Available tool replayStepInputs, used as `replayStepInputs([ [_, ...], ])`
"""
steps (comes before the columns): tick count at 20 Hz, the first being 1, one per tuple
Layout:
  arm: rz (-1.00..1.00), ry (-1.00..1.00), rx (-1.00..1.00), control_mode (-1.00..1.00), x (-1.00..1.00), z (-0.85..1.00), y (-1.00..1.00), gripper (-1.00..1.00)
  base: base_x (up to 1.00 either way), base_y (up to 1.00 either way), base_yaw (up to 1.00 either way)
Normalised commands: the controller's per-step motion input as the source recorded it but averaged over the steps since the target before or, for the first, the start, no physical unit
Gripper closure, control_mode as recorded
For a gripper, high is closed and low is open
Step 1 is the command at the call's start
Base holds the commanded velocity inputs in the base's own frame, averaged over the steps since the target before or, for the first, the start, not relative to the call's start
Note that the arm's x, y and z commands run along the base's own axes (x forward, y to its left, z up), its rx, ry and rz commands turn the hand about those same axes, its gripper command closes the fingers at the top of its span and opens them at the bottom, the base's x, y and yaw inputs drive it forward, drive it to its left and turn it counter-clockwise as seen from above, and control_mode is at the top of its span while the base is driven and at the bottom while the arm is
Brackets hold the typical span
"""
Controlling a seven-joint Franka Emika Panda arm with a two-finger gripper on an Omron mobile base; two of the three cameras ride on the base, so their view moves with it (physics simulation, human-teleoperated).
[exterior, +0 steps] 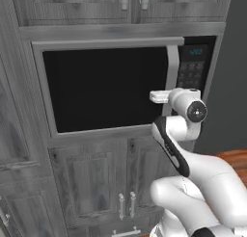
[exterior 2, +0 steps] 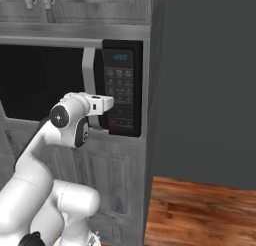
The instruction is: Place the sponge inside the microwave to prepare for sanitizing.
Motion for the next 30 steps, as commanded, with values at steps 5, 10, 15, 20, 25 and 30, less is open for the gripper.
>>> replayStepInputs([
  [5,-0.03,0.00,0.00,-1.00,-0.94,0.00,0.03,1.00,0.00,0.00,0.00],
  [10,-0.13,0.06,-0.03,-1.00,-0.86,-0.01,0.39,1.00,0.00,0.00,0.00],
  [15,-0.26,0.27,-0.04,-1.00,-0.52,-0.22,0.60,1.00,0.00,0.00,0.00],
  [20,-0.23,0.01,-0.01,-1.00,-0.62,-0.81,0.67,1.00,0.00,0.00,0.00],
  [25,-0.20,-0.07,-0.04,-1.00,-0.40,-1.00,0.75,1.00,0.00,0.00,0.00],
  [30,-0.14,0.00,-0.01,-1.00,-0.03,-1.00,0.87,1.00,0.00,0.00,0.00],
])
